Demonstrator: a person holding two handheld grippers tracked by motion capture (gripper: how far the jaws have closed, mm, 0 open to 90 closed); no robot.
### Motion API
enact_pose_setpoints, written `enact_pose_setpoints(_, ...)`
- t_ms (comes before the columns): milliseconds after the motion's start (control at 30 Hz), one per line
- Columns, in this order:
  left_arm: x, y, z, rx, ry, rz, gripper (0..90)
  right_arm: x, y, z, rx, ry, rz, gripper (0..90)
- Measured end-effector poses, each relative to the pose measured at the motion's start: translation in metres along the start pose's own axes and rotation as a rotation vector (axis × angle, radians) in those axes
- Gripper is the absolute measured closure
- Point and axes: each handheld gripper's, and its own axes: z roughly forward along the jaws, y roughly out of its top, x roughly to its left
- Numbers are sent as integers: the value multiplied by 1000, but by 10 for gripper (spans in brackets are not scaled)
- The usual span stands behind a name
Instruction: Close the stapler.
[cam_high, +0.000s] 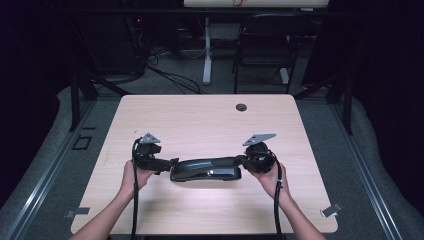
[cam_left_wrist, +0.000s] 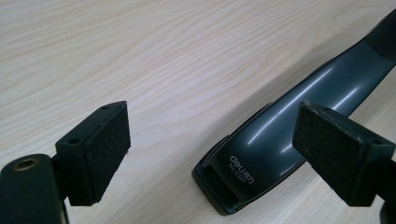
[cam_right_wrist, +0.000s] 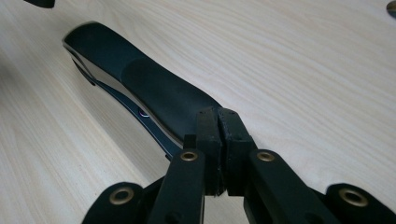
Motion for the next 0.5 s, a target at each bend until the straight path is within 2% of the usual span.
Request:
enact_pose_setpoints(167,0,0,0,-2,2,2,114,4,4,-1,-12,-5,-21,861)
enact_pose_setpoints(267,1,0,0,-3,6,1,114,8,6,0,-14,-1,-44,804)
enact_pose_setpoints(367,1,-1,-1,-4,5,-4,114,12,8,-1,-21,0,-59,704)
enact_pose_setpoints(500,3,-1,-3,-4,8,-2,107,15,9,-6,-24,1,-55,461)
